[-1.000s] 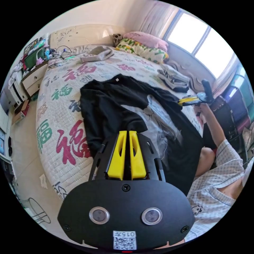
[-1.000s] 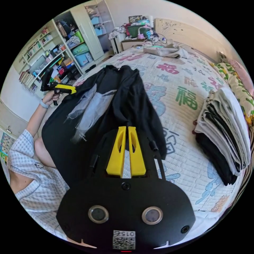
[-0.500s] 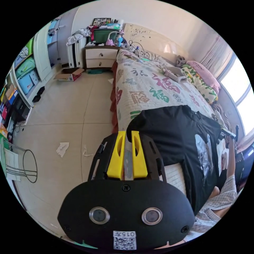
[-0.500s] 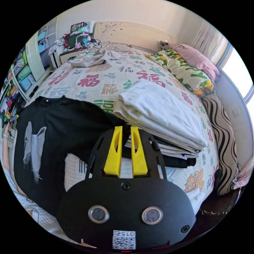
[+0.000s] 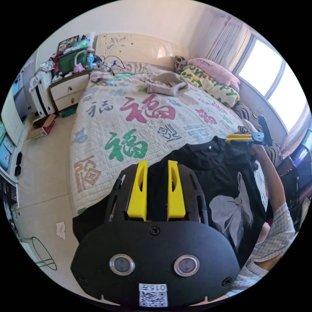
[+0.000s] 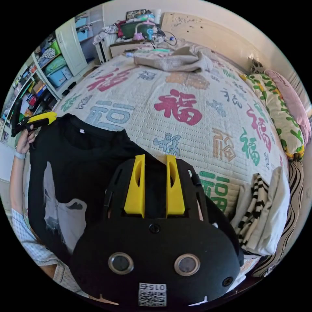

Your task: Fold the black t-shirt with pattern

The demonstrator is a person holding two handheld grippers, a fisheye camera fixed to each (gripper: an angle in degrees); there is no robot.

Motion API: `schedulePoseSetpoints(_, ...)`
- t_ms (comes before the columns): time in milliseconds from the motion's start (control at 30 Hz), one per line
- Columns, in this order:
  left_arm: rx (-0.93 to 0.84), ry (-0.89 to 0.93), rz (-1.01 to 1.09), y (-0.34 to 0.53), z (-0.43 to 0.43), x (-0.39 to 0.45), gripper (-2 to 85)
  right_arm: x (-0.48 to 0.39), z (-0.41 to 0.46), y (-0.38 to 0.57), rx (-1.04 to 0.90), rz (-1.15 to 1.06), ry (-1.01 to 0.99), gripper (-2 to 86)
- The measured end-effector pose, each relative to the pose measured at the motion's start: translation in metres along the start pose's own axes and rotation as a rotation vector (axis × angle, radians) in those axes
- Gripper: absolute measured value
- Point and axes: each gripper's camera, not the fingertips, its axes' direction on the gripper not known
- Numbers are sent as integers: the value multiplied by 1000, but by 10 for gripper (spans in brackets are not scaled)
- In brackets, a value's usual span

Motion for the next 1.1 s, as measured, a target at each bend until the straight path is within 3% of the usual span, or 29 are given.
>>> schedulePoseSetpoints(100, -76, -49, 62, -5, 20, 13, 37, 7, -6, 0, 23, -19, -106, 29)
schedulePoseSetpoints(233, 44, -78, 72, -3, -3, 17, 16, 0, -20, 6, 122, -45, 15, 0)
schedulePoseSetpoints(367, -25, -156, 41, 7, 14, 21, 40, -9, -1, 12, 67, 3, 130, 27)
schedulePoseSetpoints(500, 36, -244, 17, 29, -27, 36, 78, 10, -50, 49, 172, 154, 96, 90)
schedulePoseSetpoints(633, 166, -134, 136, 107, -136, 70, 86, 17, -134, 159, 288, 26, -85, 92)
schedulePoseSetpoints(767, 148, -24, 210, 245, -216, 109, 87, 4, -171, 303, 232, -95, -189, 89)
schedulePoseSetpoints(967, -16, 19, 119, 413, -234, 133, 88, 15, -139, 430, 89, 3, -263, 90)
schedulePoseSetpoints(1100, -49, 107, 88, 444, -224, 137, 95, 23, -126, 443, 96, 35, -388, 85)
